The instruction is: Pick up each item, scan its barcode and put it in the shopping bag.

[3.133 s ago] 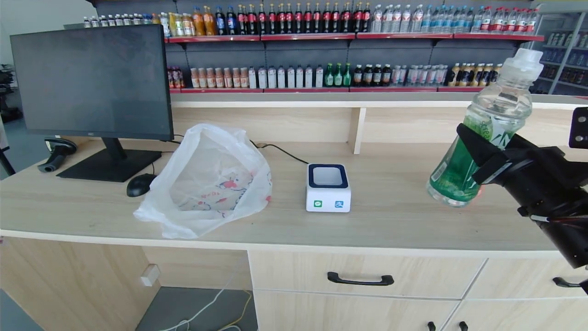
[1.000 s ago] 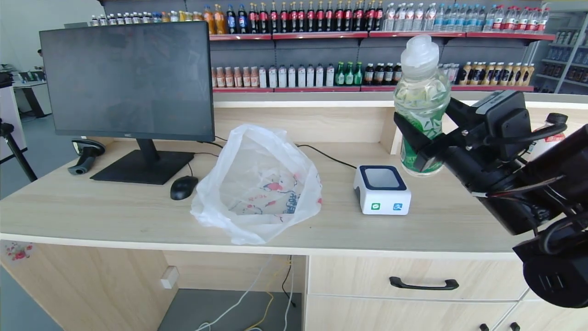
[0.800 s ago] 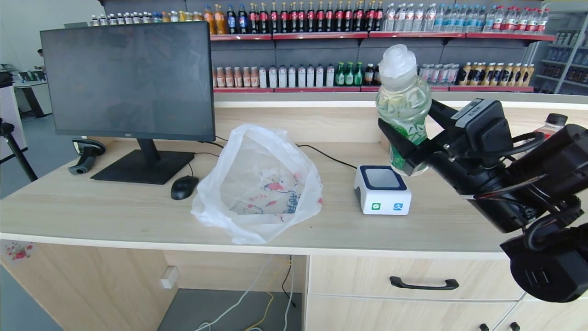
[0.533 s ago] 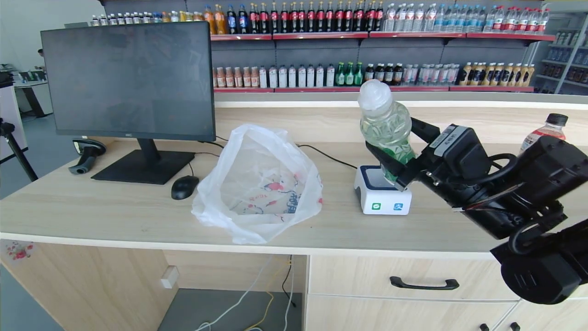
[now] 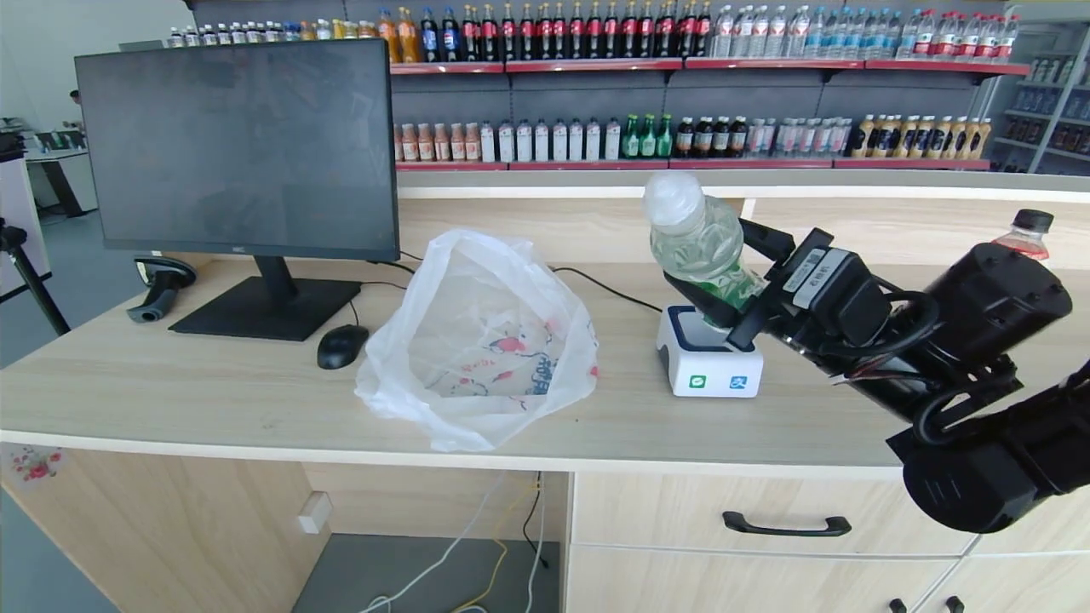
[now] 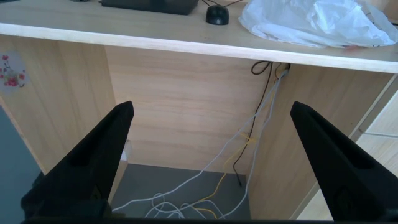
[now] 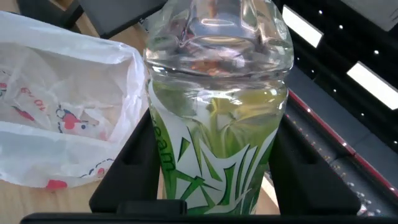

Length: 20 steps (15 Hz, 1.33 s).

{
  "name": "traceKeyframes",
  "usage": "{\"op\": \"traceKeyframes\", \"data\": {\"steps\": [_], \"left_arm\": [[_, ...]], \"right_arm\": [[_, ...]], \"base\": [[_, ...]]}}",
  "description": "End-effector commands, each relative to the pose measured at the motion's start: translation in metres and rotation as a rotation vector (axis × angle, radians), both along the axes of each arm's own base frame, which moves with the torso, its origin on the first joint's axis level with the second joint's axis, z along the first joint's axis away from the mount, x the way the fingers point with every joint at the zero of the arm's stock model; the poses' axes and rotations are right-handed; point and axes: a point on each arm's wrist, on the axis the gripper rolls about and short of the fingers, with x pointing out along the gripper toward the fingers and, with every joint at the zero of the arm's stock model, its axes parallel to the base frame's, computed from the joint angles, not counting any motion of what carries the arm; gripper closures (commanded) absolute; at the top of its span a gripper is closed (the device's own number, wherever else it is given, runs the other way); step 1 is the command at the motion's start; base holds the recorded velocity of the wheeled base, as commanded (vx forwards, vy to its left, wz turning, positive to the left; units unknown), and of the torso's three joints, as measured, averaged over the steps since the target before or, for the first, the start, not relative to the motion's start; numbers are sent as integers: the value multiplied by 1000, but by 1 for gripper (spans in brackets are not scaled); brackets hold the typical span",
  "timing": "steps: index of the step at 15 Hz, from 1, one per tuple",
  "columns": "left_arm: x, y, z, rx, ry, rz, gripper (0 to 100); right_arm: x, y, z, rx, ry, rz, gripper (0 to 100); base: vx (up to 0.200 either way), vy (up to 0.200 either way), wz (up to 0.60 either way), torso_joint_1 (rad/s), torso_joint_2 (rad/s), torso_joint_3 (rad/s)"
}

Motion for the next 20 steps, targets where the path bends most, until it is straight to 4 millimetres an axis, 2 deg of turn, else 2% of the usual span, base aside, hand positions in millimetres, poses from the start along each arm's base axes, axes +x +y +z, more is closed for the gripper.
{"op": "traceKeyframes", "data": {"steps": [1, 5, 7, 9, 10, 12, 14, 18, 20], "left_arm": [[0, 0, 0, -1, 0, 0, 0], [0, 0, 0, 5, 0, 0, 0], [0, 0, 0, 8, -2, 0, 0], [0, 0, 0, 8, -3, 0, 0], [0, 0, 0, 7, -3, 0, 0], [0, 0, 0, 7, -3, -2, 0], [0, 0, 0, 7, -2, 0, 0], [0, 0, 0, 4, -2, 0, 0], [0, 0, 0, 4, 0, 0, 0]], "right_arm": [[5, -5, 3, -4, -17, 1, 100], [17, -24, 6, -53, -72, 12, 100], [25, -29, -8, -114, -72, 32, 100], [32, -27, -27, -159, -48, 60, 100], [35, -26, -31, -170, -51, 63, 100], [41, -26, -27, -176, -84, 74, 100], [45, -23, -35, -202, -86, 117, 100], [52, -43, -40, -236, -87, 141, 100], [53, -43, -41, -235, -86, 136, 100]], "base": [[0, 0, 0, 0, 0, 0], [0, 0, 0, 0, 0, 0], [0, 0, 0, 0, 0, 0], [0, 0, 0, 0, 0, 0], [0, 0, 0, 0, 0, 0], [0, 0, 0, 0, 0, 0], [0, 0, 0, 0, 0, 0], [0, 0, 0, 0, 0, 0], [0, 0, 0, 0, 0, 0]]}}
